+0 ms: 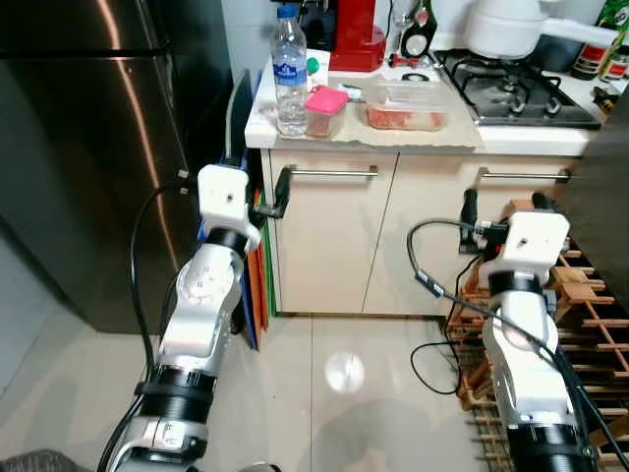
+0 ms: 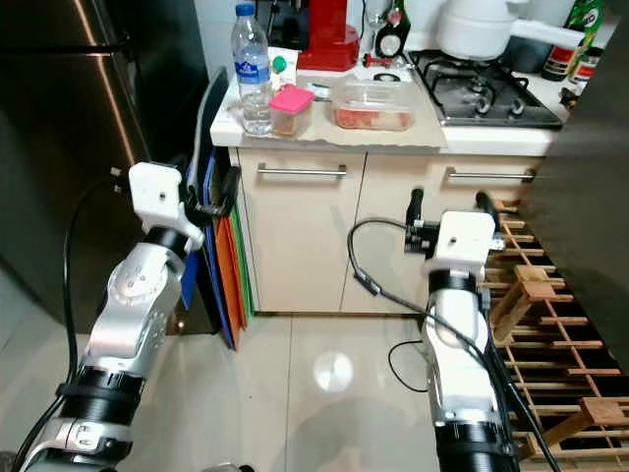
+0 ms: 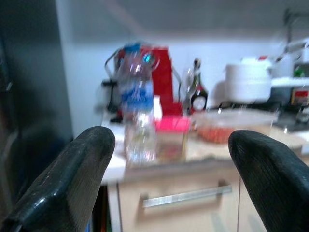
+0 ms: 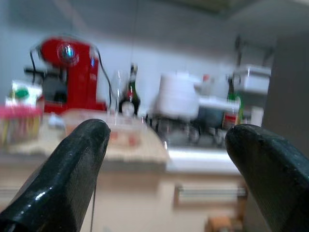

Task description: Restocking fridge

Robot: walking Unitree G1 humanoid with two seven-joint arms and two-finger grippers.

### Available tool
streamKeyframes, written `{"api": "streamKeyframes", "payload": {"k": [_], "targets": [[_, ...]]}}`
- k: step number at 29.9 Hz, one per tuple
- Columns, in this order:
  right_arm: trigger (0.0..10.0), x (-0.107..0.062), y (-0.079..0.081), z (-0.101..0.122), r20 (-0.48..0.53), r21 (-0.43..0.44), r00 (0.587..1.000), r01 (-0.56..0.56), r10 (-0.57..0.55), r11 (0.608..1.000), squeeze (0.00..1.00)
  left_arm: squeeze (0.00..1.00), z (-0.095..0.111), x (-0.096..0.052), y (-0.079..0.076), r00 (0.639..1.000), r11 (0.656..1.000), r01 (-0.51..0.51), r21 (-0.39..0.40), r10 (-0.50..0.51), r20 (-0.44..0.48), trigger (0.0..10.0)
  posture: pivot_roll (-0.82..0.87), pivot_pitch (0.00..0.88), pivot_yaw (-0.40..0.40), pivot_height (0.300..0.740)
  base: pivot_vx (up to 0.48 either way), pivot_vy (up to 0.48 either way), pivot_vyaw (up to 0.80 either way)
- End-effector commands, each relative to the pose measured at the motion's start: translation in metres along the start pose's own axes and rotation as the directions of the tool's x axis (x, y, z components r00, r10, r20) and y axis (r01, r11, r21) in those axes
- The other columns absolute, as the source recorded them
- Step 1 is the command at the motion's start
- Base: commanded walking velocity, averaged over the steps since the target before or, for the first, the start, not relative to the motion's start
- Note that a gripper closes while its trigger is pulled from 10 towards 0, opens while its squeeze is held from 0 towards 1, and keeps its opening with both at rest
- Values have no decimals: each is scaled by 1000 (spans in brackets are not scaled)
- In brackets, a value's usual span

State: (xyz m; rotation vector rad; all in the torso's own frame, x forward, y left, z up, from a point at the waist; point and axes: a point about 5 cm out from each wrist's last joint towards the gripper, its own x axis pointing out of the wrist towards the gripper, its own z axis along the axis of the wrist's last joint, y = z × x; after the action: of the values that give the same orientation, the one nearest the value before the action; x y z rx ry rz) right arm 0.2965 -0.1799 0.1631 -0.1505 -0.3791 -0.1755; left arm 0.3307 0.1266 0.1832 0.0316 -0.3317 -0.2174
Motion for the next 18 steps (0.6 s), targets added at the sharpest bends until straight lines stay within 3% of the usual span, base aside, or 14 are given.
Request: {"api": "streamKeyframes", "payload": {"k": [1,7,18], "targets": [[10000,1,-5,3,15,-13,1000,22,-21,1000,0,0,9,5,-5,999,999,29,24,-30,41,10000,-16,0,35,740,480,0,0],[10000,-6,-1,-9,-47,11,999,21,-21,1000,0,0,17,11,-4,997,1000,19,15,-20,69,10000,-12,0,32,740,480,0,0],[10000,-8,8,-13,-60,23,998,-24,25,999,0,0,35,8,-12,986,1000,5,19,-8,169,10000,-7,0,25,740,465,0,0]]}}
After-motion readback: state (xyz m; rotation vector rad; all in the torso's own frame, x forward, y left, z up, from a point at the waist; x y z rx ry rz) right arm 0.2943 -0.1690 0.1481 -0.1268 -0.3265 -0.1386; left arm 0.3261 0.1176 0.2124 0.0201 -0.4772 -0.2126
